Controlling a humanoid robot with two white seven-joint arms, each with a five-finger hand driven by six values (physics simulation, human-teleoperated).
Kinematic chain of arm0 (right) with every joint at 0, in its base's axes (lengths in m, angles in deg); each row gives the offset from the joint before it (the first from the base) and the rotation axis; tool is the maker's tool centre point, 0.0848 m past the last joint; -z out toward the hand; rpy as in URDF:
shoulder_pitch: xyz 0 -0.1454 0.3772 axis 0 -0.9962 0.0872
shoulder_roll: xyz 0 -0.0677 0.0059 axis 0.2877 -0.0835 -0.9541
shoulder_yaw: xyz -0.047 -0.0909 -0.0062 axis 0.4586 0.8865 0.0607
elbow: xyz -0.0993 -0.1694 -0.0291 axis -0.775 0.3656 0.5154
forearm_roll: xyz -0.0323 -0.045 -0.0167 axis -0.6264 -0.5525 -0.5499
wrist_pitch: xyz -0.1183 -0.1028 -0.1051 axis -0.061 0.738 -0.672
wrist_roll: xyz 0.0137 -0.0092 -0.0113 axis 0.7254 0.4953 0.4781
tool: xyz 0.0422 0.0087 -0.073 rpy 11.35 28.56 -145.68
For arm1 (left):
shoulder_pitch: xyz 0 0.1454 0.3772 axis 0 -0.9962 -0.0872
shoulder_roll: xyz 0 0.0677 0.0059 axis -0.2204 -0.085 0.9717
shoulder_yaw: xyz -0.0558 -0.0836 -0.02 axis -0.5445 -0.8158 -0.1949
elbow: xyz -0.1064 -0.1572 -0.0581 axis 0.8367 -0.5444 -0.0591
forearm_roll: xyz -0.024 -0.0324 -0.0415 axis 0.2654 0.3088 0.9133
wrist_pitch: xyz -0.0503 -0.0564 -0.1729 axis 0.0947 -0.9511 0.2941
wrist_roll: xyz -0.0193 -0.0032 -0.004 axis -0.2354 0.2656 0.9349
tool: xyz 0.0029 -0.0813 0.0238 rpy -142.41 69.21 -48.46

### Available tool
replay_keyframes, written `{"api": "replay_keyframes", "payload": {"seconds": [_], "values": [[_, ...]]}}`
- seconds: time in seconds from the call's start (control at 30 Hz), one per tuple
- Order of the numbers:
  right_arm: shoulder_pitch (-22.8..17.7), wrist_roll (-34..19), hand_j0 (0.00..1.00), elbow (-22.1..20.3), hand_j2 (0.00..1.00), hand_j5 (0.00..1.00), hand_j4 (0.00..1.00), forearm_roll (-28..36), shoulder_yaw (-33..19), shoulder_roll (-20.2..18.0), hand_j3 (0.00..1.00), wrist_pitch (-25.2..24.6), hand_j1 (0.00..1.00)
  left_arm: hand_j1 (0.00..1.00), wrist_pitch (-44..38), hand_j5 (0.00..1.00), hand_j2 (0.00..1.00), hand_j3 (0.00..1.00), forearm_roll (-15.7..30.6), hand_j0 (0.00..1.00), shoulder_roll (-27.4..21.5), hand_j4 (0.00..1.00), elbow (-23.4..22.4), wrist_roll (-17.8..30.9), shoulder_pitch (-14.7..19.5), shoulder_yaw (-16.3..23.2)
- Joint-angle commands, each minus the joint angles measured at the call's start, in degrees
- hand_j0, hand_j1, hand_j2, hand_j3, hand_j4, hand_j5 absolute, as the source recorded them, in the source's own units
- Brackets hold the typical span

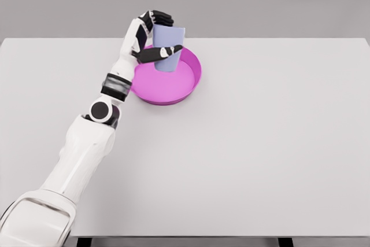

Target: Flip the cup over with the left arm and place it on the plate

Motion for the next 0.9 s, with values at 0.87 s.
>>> {"api": "replay_keyframes", "payload": {"seconds": [0.87], "values": [[0.0, -0.03, 1.0, -0.01, 1.0, 1.0, 1.0, -0.03, 0.0, 0.0, 1.0, 0.03, 1.0, 0.85, -0.07, 0.85, 0.85, 0.85, -0.11, 0.85, 1.76, 0.85, 6.19, -1.89, -2.02, -4.91]]}}
